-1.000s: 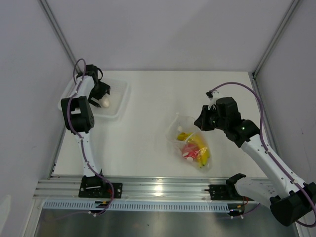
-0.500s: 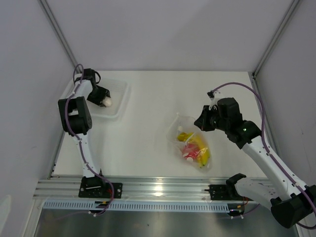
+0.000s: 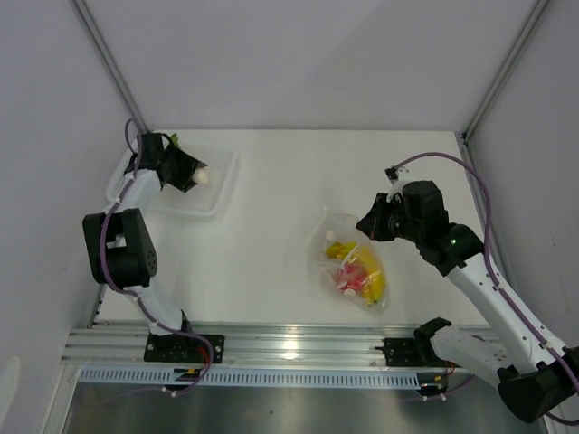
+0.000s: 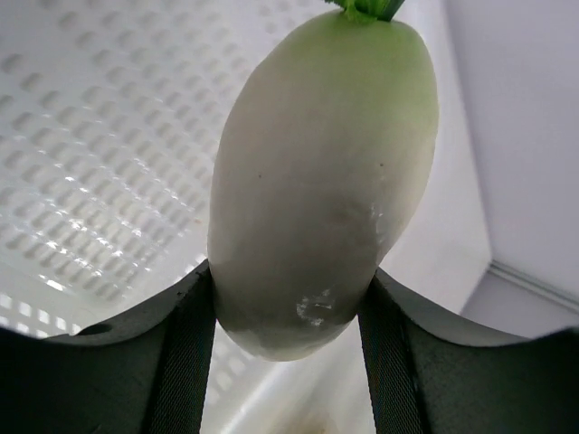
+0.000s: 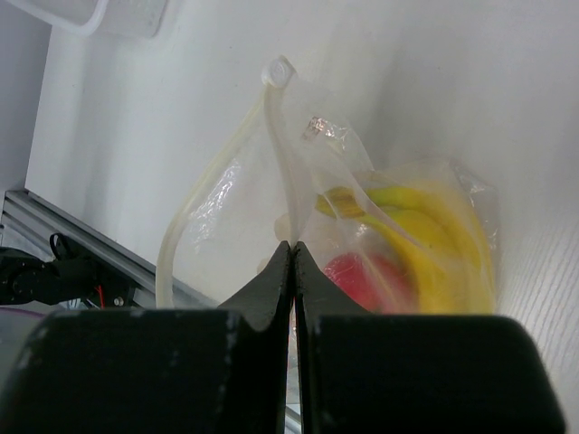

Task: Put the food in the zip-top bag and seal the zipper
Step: Pick up the fake vegetable from the bin, then place the fake vegetable in the zipper food storage bag.

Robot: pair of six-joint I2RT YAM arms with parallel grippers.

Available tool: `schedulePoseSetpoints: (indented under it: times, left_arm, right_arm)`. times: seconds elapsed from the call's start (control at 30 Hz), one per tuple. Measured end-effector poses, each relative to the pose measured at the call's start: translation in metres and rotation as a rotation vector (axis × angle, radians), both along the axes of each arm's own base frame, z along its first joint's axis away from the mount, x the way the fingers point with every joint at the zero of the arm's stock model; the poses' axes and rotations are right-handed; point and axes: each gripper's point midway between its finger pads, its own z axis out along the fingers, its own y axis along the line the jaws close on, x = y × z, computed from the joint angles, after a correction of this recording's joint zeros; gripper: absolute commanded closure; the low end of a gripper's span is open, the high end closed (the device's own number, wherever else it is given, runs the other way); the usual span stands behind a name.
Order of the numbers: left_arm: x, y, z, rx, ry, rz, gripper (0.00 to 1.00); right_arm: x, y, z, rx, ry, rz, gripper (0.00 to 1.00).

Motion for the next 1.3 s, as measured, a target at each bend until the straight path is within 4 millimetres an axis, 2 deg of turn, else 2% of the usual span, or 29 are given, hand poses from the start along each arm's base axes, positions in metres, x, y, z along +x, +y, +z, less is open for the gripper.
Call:
schedulePoseSetpoints:
  times: [0.13,0.23,0.43,0.53,0.7,0.77,0.83,0.93,1.17,1.3]
  left_arm:
    - [-0.012,-0.017,0.044,-0.012,-0.160,-0.073,1.00]
    - [-0.033,-0.038,0.068,-0.033,-0.264,-0.139,0.99]
    - [-0.100,-0.097,0.087,-0.059,-0.378,-0.295,0.99]
    - [-0.134,-0.129,0.114,-0.075,-0.486,-0.405,1.00]
    - [-0.187,-0.169,0.170,-0.071,-0.704,-0.602,1.00]
    - [-0.208,-0.184,0.182,-0.073,-0.760,-0.692,0.99]
    - [-0.228,-0.201,0.183,-0.079,-0.778,-0.793,0.99]
    - [-0.249,-0.222,0.171,-0.095,-0.731,-0.921,0.99]
    - [-0.277,-0.255,0.115,-0.191,-0.383,-1.051,0.99]
    - [-0.306,-0.279,0.107,-0.285,-0.278,-1.130,0.99]
  right_arm:
    - [0.000,-0.001,-0.001,0.005,0.011,-0.014,1.00]
    - [0.000,-0.002,-0.001,0.005,0.014,-0.023,1.00]
    - [0.000,-0.001,-0.001,0.014,0.024,-0.034,1.00]
    - [-0.001,-0.001,-0.001,0.017,0.029,-0.035,1.00]
    - [-0.002,0.002,-0.002,0.019,0.032,-0.034,1.00]
    - [-0.004,0.004,-0.001,0.021,0.034,-0.031,1.00]
    - [-0.005,0.006,-0.002,0.021,0.034,-0.025,1.00]
    - [-0.007,0.008,-0.002,0.020,0.035,-0.023,1.00]
    - [-0.006,0.010,-0.006,-0.004,0.028,-0.026,1.00]
    - [-0.006,0.012,-0.010,-0.042,0.014,-0.027,1.00]
